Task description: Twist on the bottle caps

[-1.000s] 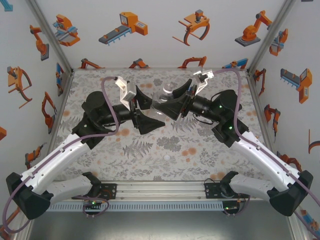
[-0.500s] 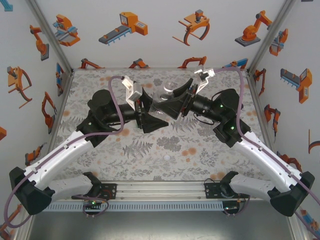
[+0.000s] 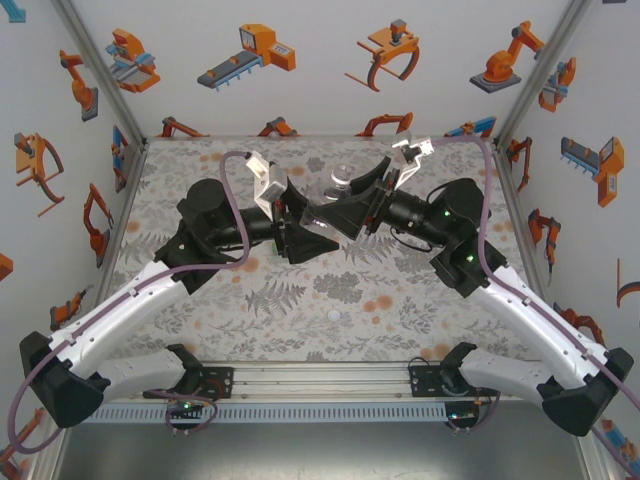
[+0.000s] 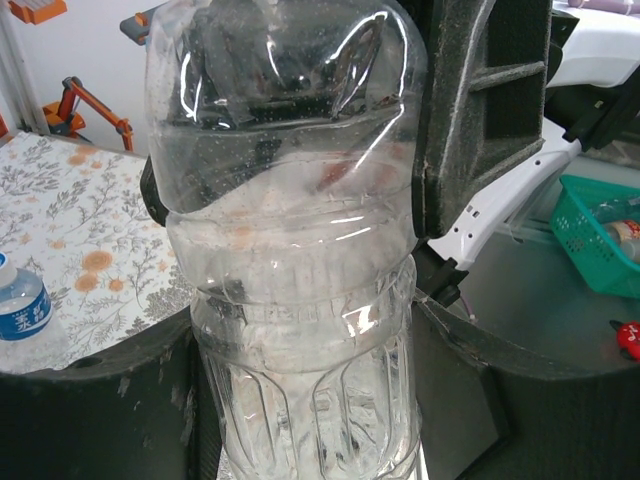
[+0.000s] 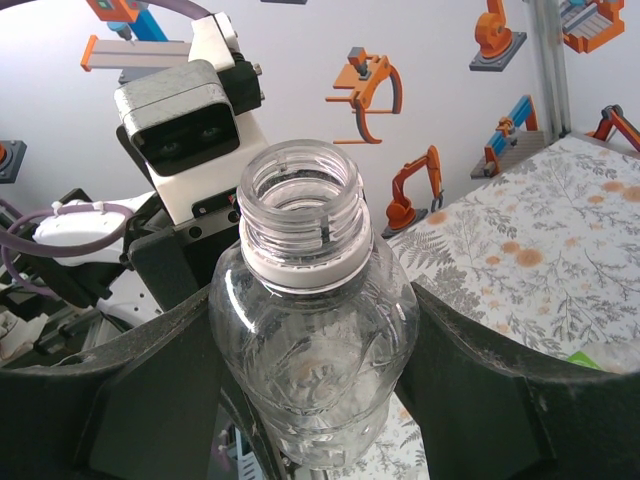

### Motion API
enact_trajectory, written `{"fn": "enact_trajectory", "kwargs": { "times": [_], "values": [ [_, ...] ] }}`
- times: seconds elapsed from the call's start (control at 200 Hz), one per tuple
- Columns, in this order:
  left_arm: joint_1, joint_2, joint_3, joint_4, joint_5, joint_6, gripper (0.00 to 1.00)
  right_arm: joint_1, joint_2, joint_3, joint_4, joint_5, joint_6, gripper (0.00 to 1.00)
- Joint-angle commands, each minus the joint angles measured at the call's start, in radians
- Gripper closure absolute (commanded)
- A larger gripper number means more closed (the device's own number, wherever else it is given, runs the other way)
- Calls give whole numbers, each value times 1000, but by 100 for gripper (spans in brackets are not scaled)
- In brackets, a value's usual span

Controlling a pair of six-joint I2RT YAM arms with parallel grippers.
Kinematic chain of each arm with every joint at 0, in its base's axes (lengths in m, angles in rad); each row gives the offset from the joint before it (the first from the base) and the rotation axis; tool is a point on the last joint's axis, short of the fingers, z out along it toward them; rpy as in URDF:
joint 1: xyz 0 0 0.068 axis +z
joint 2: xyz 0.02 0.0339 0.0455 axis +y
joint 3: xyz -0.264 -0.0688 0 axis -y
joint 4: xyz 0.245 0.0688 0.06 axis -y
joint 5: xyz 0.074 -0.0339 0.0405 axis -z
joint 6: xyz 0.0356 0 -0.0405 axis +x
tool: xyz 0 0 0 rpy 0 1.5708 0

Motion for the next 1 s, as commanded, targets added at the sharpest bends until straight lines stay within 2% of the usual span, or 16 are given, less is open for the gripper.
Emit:
{"fn": "enact_trajectory", "kwargs": {
  "times": [0.0, 0.135, 0.235, 0.365, 0.451, 0.496, 0.626, 0.751, 0.996],
  "values": [
    [-6, 3, 29, 18, 13, 37, 54, 6, -33, 29, -8, 45, 17, 61],
    [3, -20, 29, -52, -47, 79, 61, 6, -49, 43, -79, 94, -13, 37],
    [25, -46, 29, -116, -87, 112, 69, 6, -62, 66, -166, 128, -57, 30],
    [74, -83, 31, -198, -93, 131, 80, 6, -84, 67, -203, 148, -86, 29],
    [102, -104, 30, -255, -95, 150, 94, 7, -83, 71, -246, 160, -101, 29],
    [120, -113, 35, -291, -92, 161, 98, 8, -80, 74, -280, 176, -106, 30],
    [180, -128, 57, -418, -91, 224, 100, 21, -65, 72, -382, 237, -121, 31],
    [235, -151, 57, -493, -99, 315, 100, 65, -28, 83, -544, 354, -150, 35],
    [359, -238, -103, -375, -134, 415, 100, 196, 117, 51, -775, 559, -117, 41]
  ]
}}
